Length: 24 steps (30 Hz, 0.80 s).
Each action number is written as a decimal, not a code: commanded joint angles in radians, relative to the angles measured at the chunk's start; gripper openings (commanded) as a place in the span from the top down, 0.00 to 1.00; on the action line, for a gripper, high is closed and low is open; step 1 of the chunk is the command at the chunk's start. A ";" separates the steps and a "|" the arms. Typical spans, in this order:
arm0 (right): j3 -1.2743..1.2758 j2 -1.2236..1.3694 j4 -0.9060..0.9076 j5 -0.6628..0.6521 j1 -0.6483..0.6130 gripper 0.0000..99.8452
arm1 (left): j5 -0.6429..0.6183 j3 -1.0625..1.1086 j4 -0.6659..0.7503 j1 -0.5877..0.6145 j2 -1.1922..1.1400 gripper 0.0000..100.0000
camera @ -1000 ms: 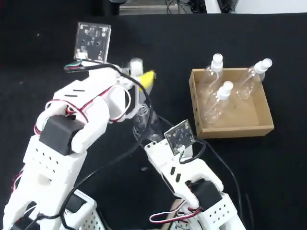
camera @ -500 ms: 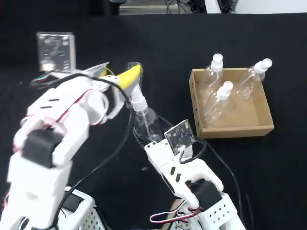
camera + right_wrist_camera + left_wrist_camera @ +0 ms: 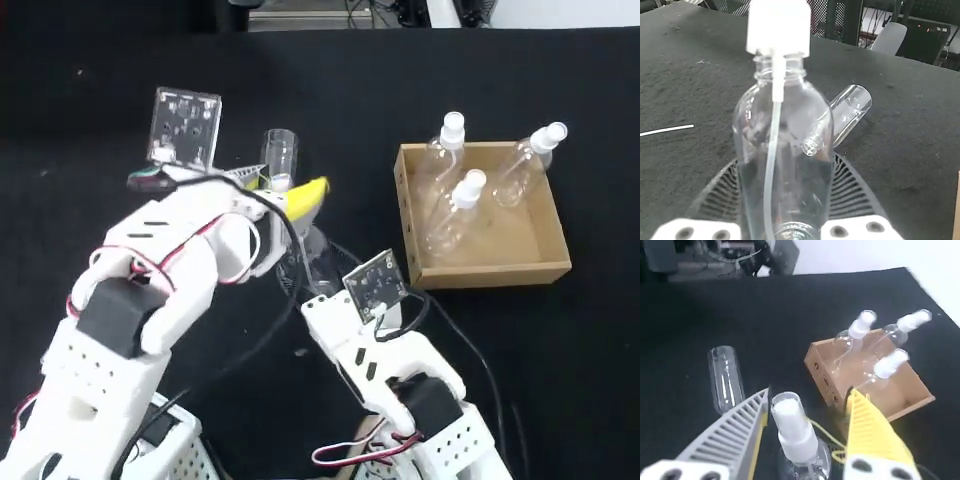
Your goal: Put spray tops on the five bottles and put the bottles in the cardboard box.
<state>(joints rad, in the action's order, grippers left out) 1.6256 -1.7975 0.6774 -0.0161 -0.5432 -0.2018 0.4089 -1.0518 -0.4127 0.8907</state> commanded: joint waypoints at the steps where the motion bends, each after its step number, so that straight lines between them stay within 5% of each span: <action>1: -0.033 -0.127 -0.032 0.005 0.014 0.99 | 0.049 -0.016 -0.044 -0.027 0.051 0.77; 8: -0.042 -0.127 -0.029 0.008 0.015 0.99 | 0.049 -0.038 -0.035 -0.016 0.057 0.77; 17: -0.042 -0.127 -0.029 0.011 0.015 0.99 | 0.043 0.022 0.172 0.266 0.021 0.77; 24: -0.042 -0.127 -0.031 0.011 0.014 0.99 | 0.040 0.165 0.250 0.217 0.015 0.77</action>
<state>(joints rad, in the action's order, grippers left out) 1.6256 -1.7975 0.6774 -0.0115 -0.5432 -0.1634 0.5715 -0.8324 -0.1519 0.8922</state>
